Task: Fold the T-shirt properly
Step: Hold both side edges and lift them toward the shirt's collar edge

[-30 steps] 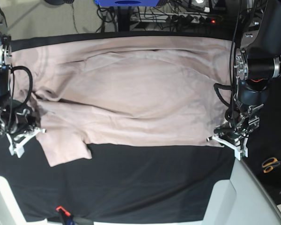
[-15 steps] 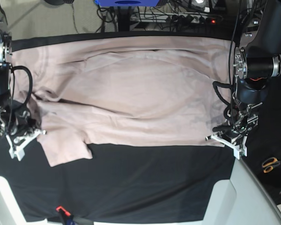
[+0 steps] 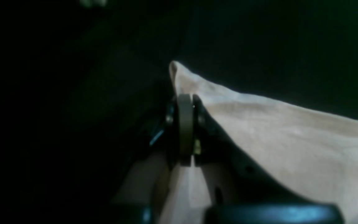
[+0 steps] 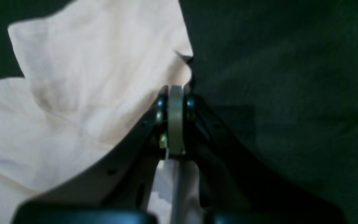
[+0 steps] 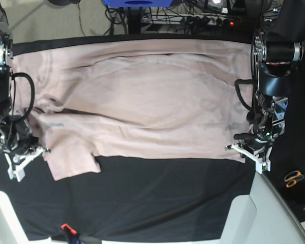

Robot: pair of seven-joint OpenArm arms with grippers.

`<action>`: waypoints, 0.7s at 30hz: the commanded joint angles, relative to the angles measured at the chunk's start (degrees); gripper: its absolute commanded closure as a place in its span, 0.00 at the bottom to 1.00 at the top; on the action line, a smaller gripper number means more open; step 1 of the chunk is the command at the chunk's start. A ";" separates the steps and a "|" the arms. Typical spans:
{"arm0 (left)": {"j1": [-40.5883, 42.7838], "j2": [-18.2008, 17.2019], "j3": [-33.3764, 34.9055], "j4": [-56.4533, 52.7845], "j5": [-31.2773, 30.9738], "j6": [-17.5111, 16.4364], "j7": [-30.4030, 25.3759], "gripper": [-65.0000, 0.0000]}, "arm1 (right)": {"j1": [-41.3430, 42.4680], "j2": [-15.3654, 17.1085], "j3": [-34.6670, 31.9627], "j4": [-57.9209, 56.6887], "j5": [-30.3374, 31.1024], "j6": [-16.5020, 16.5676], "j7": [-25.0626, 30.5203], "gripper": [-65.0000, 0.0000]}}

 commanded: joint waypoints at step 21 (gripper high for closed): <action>-1.51 -2.68 -0.48 4.12 -0.58 -0.01 -1.23 1.00 | 1.88 1.13 0.16 5.28 0.63 0.40 5.71 1.00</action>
